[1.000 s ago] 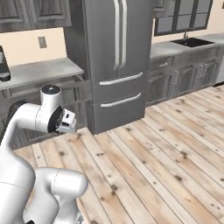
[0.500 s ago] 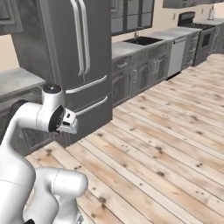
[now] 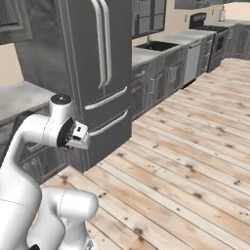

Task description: Pick up the metallic utensils from the counter and place them in the open drawer. Make sure not to pick up any wooden utensils.

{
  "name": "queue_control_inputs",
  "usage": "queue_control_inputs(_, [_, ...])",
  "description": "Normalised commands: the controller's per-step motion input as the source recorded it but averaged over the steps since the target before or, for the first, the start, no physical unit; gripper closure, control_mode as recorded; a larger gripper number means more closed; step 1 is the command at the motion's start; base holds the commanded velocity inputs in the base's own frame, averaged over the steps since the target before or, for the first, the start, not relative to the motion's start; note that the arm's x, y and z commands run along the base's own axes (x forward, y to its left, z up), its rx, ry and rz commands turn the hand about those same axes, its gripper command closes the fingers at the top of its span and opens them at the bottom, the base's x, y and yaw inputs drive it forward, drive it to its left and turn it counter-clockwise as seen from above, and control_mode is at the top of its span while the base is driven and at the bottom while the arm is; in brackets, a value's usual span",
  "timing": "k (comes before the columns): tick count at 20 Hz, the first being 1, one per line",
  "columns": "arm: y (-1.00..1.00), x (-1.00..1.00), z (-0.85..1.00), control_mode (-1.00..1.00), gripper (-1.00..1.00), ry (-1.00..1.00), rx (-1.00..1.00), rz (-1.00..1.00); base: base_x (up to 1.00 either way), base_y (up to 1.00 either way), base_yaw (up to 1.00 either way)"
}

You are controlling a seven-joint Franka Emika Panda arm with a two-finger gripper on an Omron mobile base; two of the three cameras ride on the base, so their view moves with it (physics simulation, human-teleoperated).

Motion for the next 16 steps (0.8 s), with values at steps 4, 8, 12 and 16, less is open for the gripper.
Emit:
queue_control_inputs(4, [0.00, 0.00, 0.00, 1.00, 1.00, 0.00, 0.00, 0.00, -0.06, 0.76, -0.13])
queue_control_inputs(8, [0.00, 0.00, 0.00, 1.00, 1.00, 0.00, 0.00, 0.00, -0.18, 0.64, -0.09])
queue_control_inputs(12, [0.00, 0.00, 0.00, 1.00, 1.00, 0.00, 0.00, 0.00, -0.37, 0.43, -0.07])
queue_control_inputs(16, [0.00, 0.00, 0.00, 1.00, 1.00, 0.00, 0.00, 0.00, -0.49, 0.21, -0.06])
